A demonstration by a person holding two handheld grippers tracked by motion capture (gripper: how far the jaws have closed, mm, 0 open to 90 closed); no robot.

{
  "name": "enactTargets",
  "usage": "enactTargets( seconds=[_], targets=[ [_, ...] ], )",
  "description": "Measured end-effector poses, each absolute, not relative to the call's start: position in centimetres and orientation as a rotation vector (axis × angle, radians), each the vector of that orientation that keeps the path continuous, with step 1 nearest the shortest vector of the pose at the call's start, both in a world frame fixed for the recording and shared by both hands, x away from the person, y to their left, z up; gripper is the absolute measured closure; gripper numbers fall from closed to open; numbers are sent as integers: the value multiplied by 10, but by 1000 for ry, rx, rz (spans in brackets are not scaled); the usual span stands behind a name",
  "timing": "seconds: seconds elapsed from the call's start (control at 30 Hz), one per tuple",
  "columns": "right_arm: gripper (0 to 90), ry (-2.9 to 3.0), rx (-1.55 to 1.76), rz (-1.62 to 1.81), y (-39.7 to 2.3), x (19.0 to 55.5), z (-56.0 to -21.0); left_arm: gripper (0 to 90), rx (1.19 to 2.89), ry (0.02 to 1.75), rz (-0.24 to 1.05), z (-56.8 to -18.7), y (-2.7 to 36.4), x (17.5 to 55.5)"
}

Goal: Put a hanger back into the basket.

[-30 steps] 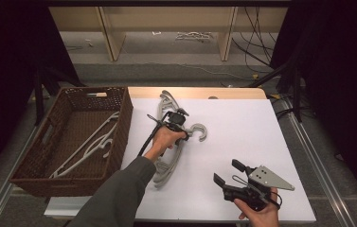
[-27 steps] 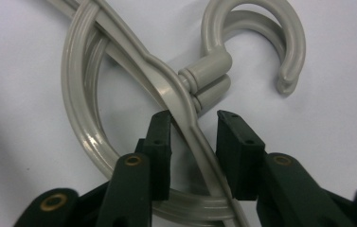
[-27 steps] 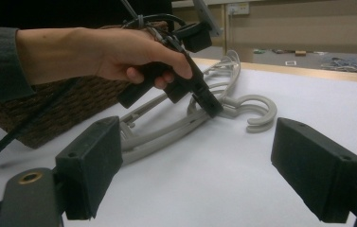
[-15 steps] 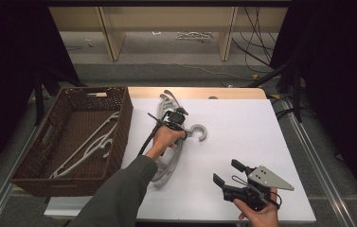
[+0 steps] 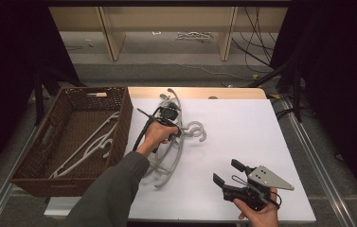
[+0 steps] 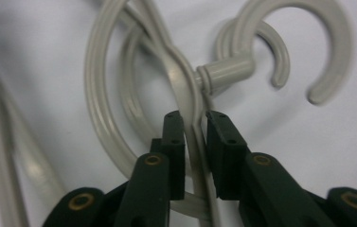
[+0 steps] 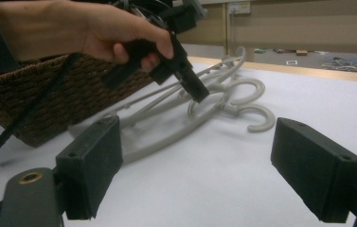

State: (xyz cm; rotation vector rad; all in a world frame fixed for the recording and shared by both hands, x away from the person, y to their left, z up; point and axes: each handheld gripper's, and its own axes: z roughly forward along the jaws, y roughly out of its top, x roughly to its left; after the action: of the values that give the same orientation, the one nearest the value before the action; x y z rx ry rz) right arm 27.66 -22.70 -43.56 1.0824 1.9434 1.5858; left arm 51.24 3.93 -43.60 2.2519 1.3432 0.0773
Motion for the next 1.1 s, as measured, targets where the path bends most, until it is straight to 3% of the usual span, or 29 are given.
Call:
enactTargets(
  seconds=[0.23,0.3,1.1],
  targets=[
    [185,1954,1091,1557,-228,276,-435,819,2250,1332,100,-422,62,512],
    [185,1946,1088,1581,-227,277,-435,823,2305,1249,127,-418,68,514],
    [185,1959,1091,1552,-229,277,-435,825,2102,1084,52,-352,84,484]
  ],
)
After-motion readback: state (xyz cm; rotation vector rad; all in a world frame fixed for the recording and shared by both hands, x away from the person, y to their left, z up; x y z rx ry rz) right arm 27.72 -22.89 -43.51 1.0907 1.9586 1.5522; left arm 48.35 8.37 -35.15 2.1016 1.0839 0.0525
